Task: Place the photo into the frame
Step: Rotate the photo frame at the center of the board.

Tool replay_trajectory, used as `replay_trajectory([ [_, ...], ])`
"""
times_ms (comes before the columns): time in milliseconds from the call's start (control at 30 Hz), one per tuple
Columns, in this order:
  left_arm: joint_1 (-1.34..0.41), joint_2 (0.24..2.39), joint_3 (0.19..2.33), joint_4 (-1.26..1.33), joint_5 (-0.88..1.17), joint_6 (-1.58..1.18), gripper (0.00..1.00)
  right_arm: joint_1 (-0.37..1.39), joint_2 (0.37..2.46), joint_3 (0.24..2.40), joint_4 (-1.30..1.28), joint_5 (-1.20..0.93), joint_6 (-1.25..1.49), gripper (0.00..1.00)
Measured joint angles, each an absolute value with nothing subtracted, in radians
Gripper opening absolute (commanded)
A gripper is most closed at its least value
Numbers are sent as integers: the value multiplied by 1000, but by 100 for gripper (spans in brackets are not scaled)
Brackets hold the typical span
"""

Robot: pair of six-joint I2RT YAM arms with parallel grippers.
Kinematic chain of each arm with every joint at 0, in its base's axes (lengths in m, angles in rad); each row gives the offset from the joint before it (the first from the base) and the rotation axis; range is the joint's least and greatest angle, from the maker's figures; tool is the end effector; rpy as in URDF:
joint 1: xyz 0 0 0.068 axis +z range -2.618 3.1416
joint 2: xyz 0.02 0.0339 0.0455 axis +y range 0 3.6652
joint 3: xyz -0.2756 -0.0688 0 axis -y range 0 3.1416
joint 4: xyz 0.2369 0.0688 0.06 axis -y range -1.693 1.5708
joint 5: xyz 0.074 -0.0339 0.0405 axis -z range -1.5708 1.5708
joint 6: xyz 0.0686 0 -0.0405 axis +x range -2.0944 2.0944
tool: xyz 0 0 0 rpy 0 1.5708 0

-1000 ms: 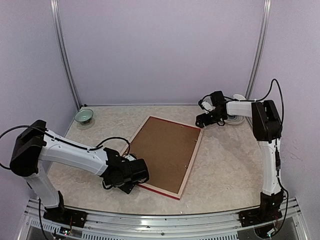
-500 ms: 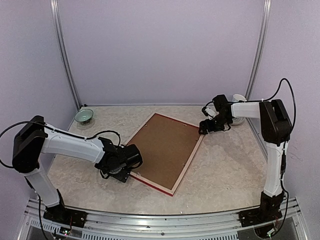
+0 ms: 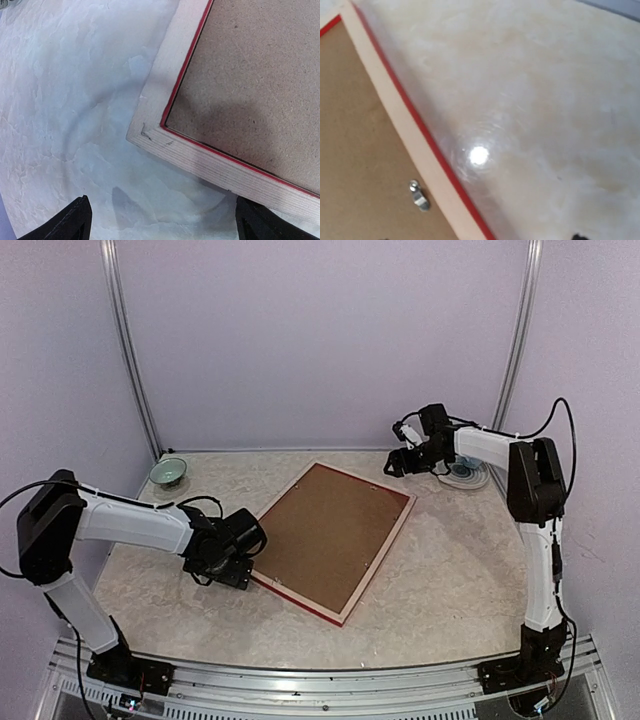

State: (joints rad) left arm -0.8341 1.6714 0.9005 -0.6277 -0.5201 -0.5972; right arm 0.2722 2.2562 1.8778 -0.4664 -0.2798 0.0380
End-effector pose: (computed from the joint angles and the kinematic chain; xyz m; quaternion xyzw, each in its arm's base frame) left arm 0.2149 -0.1862 0.1341 0.0918 0.9587 0.1388 0.2308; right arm 0.5051 0.1606 0.1904 -0.1573 0.9136 0.1831 0.3272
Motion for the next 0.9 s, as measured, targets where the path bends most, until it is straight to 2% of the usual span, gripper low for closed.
replay_trajectory([
  [300, -791, 1677, 892, -537, -469, -579, 99, 256, 2360, 1894, -507, -408, 20, 77],
  [567, -761, 1695, 903, -487, -444, -566, 99, 238, 2365, 1849, -472, -460, 25, 78],
  [900, -713, 1701, 904, -448, -409, -550, 99, 229, 2182, 1522, -316, -516, 123, 79],
])
